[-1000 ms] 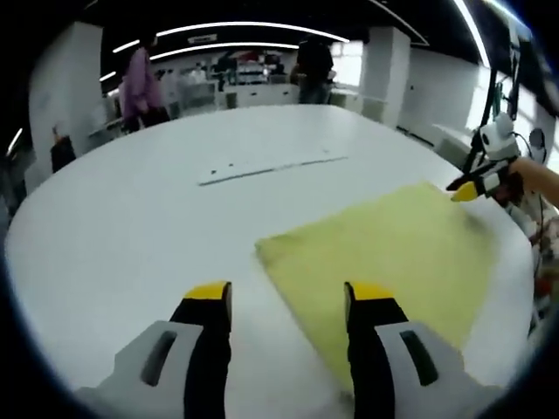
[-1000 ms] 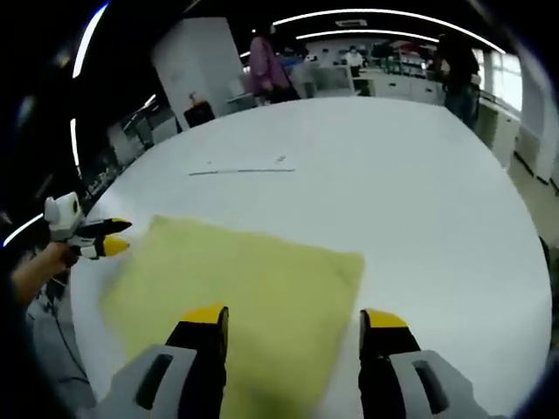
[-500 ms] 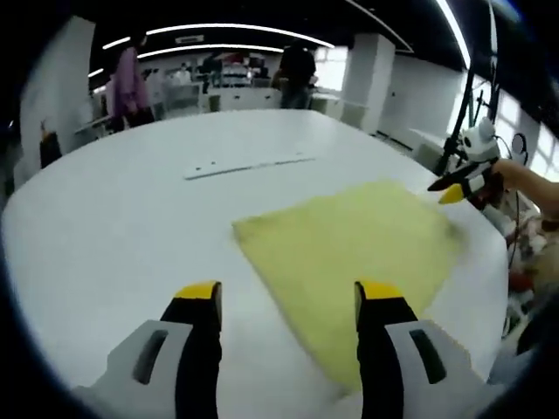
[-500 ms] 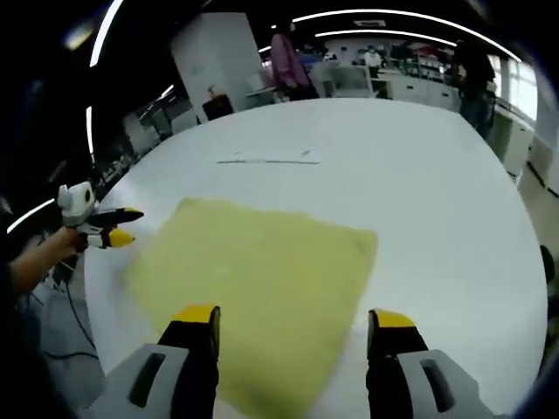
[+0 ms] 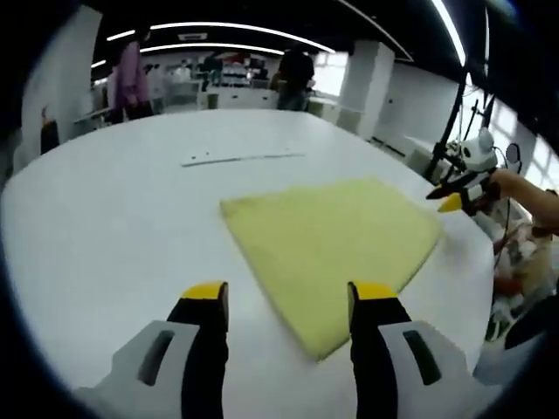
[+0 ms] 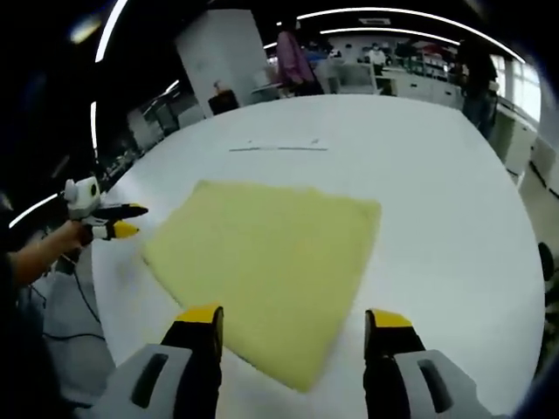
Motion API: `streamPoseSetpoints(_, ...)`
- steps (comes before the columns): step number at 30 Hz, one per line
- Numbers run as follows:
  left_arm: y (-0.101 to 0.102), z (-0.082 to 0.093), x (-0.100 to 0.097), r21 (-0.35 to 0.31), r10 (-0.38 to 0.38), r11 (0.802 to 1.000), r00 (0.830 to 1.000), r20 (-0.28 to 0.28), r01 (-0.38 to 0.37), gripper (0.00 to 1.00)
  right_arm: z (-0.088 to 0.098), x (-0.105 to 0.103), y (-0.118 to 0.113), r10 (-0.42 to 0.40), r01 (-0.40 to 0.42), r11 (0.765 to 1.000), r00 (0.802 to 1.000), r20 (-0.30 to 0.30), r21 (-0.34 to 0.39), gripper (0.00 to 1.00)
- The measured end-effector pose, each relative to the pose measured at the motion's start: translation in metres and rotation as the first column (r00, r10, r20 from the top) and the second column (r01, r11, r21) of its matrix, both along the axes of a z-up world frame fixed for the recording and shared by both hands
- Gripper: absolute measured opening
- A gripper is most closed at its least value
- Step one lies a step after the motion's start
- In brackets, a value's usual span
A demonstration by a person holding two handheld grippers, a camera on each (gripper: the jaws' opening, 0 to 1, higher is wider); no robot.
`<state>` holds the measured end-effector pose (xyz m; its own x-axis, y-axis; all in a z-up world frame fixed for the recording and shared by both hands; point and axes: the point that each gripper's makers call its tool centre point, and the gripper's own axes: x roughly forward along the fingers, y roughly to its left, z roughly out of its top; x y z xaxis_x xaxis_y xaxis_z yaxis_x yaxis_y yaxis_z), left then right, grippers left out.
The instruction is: Fold the garment on the visible template until the final outline fits inside the template.
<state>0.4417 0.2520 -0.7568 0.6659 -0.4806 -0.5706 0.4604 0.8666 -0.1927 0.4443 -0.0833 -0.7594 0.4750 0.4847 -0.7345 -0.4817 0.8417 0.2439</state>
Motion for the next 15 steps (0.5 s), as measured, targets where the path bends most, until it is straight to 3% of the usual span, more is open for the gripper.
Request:
streamPoseSetpoints(7,0.001,-0.010,-0.016,-0.010,0.017,1.000,0.999,-0.027,-0.018,0.45,-0.004,-0.019,0.001,-0.011,0.011,1.000,1.000,-0.015,0.016,0.57)
streamPoseSetpoints(15,-0.001,-0.026,-0.033,-0.003,0.009,1.000,0.996,-0.087,-0.009,0.37,-0.013,-0.031,-0.008,-0.036,0.036,0.999,0.999,-0.029,0.007,0.44)
